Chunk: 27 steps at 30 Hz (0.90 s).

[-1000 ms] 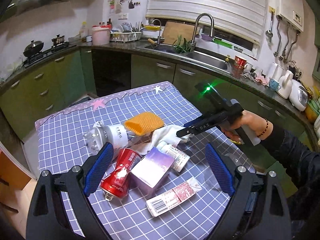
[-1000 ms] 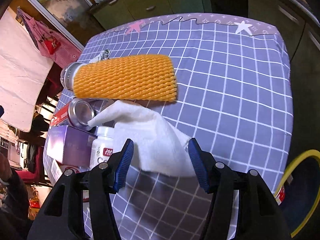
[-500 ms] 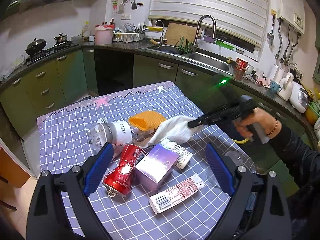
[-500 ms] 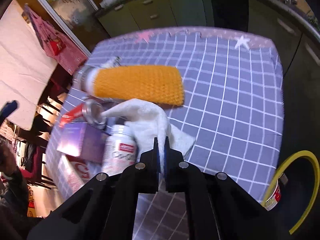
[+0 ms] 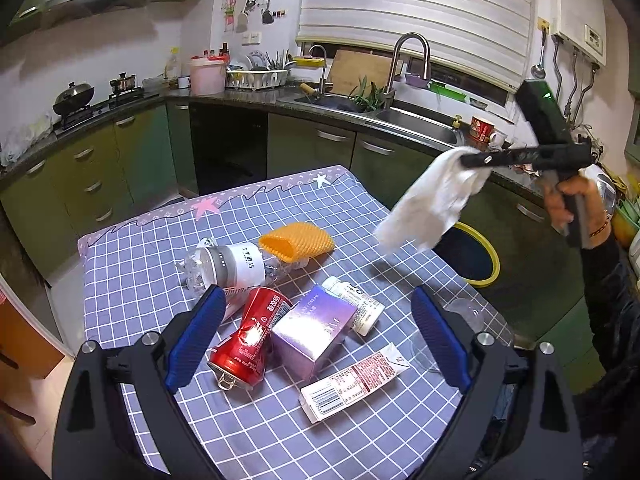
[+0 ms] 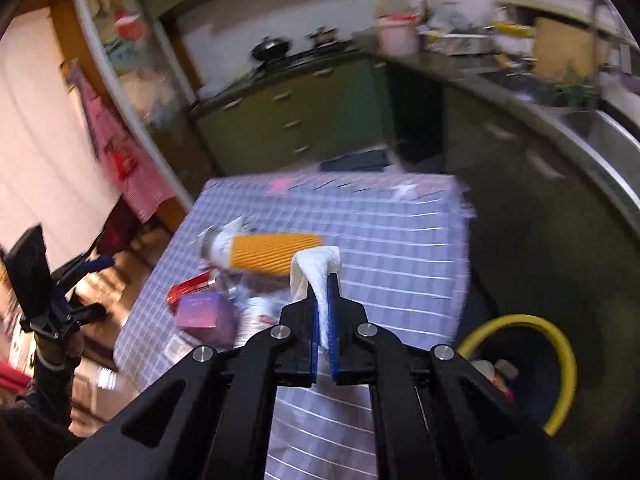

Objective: Collect trash
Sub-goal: 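Carry the tissue to the bin and release it with the right gripper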

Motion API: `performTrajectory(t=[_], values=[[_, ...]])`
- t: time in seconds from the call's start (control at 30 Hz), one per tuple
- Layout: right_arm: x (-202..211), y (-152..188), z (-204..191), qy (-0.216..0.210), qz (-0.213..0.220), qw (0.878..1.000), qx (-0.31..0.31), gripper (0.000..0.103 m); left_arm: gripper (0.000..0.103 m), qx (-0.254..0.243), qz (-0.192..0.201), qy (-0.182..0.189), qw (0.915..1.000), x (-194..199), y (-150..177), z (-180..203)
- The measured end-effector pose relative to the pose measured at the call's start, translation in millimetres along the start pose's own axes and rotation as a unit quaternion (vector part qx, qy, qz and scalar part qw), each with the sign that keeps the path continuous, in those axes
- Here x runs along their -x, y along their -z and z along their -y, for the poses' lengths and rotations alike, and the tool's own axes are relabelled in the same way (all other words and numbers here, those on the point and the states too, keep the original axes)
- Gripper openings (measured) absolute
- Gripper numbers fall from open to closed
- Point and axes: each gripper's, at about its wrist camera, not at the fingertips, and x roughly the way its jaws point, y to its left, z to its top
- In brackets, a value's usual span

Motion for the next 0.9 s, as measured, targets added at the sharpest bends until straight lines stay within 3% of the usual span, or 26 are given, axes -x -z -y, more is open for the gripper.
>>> performTrajectory(t=[0.17, 0.3, 0.6, 0.67, 0.7, 0.73, 0.9], values=[[35, 16, 56, 0.081, -0.001, 0.996, -0.048, 0.005, 0.089, -0.002, 0.001, 0.003, 1.0000, -3, 1, 2], [34, 39, 111, 0.143, -0.027, 0.985, -0.089, 0.005, 0.090, -0.002, 0.000, 0.006, 1.0000, -7, -3, 6], [-5, 86, 214, 0.200, -0.082, 0.961, -0.170, 0.008, 0.090, -0.026, -0.008, 0.004, 0.9996, -13, -8, 21], [-15, 96, 228, 0.207, -0.100, 0.956, -0.181, 0.036, 0.090, -0.027, -0.009, 0.003, 0.9996, -13, -8, 20], [-19, 100, 232, 0.215, -0.107, 0.953, -0.184, 0.064, 0.090, -0.027, -0.010, 0.002, 0.9996, -13, -8, 19], [-20, 103, 237, 0.229, -0.105, 0.951, -0.181, 0.071, 0.090, -0.026, -0.010, 0.000, 0.9996, -13, -8, 18], [-17, 108, 232, 0.232, -0.091, 0.952, -0.175, 0.071, 0.092, -0.033, -0.016, -0.001, 0.9993, -17, -5, 14]])
